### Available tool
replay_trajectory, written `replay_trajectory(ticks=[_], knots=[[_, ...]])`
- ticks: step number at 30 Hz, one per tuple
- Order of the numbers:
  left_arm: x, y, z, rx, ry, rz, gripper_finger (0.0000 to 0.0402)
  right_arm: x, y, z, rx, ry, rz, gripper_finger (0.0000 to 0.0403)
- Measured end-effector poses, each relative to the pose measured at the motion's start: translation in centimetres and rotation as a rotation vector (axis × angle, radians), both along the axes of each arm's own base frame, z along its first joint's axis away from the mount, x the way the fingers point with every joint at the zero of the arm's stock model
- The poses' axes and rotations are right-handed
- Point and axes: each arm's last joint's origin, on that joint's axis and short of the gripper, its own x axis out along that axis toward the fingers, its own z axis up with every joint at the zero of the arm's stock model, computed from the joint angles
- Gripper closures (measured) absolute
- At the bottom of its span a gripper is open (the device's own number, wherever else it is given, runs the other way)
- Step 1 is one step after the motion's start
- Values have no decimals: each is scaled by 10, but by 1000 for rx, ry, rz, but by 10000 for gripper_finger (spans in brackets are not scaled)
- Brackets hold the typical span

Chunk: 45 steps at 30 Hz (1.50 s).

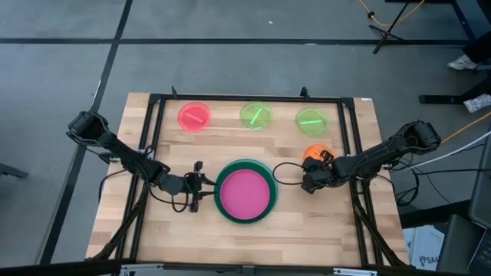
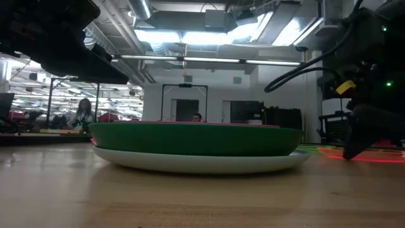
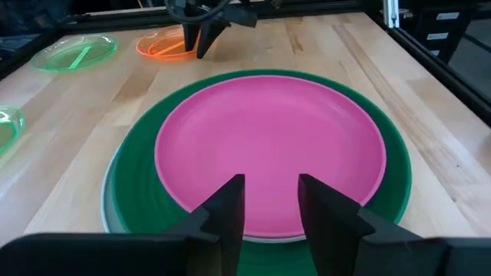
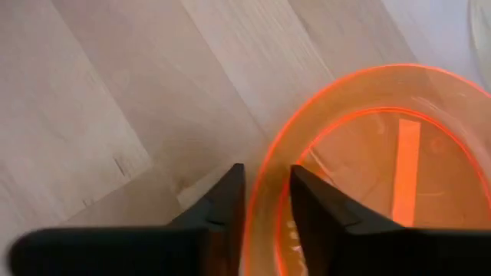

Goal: Stack plastic plates
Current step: Stack the orange plate on top of the dark pink plate

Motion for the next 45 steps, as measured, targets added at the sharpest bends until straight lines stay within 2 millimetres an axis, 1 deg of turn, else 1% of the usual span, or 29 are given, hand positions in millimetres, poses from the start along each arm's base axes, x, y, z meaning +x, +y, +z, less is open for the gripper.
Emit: replay_trajectory(ticks=[5,7,11,17,25,29,32,37,40,45], knots=[[0,0,0,6,-3,14,286,0,0,0,-8,9,22,382],[0,0,0,6,-3,14,286,1,0,0,-21,-5,33,396],[0,0,0,3,-3,15,286,12,3,6,-31,-85,69,389],[0,0,0,-7,-1,4,286,37,10,28,-70,-240,188,400],[0,0,0,-9,1,-2,286,70,22,55,-98,-575,389,401],[0,0,0,-6,0,-4,286,84,29,59,-90,-707,511,402],[0,0,0,-5,0,-3,286,95,34,58,-75,-811,582,402],[0,0,0,-6,0,-2,286,115,45,60,12,-995,672,402],[0,0,0,-8,0,-2,286,129,56,60,37,-987,743,402],[1,1,0,-9,-2,4,286,144,71,53,44,-815,808,402]])
